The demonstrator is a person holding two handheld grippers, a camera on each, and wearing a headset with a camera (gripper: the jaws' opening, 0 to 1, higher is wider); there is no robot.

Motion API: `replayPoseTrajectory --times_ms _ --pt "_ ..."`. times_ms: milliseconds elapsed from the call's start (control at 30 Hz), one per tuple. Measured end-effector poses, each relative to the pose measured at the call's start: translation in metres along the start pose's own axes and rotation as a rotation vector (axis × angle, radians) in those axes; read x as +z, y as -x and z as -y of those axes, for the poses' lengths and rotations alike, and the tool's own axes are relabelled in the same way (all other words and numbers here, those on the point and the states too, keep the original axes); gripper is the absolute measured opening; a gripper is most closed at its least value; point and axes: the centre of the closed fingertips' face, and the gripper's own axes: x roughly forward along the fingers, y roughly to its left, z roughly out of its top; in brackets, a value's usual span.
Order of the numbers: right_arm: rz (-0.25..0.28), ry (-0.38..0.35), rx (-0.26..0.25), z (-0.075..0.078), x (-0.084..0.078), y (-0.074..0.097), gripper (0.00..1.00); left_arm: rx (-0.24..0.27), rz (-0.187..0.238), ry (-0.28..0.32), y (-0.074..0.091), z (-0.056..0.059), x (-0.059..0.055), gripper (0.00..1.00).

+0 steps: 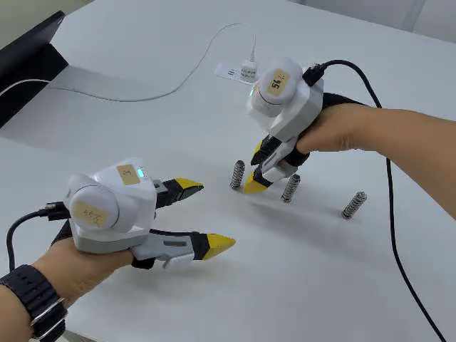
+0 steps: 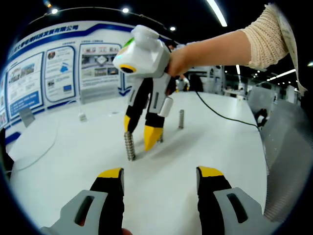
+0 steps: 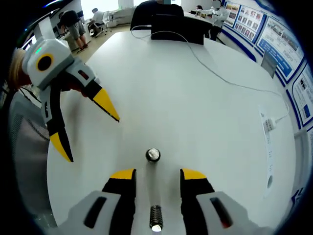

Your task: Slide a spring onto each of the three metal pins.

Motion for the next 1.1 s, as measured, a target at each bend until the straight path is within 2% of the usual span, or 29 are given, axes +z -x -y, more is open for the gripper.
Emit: replayPoseTrajectory --times_ms 633,1100 --pt "0.056 -0.059 -0.049 0.009 -0.018 0.016 0.54 -0.004 -0.008 -0.013 0.000 0.002 0.007 0.61" --pt "0.095 -0.133 -0.098 0.015 -0.042 0.031 0.61 -0.003 -0.024 -0.019 -0.002 0.001 0.009 0.63"
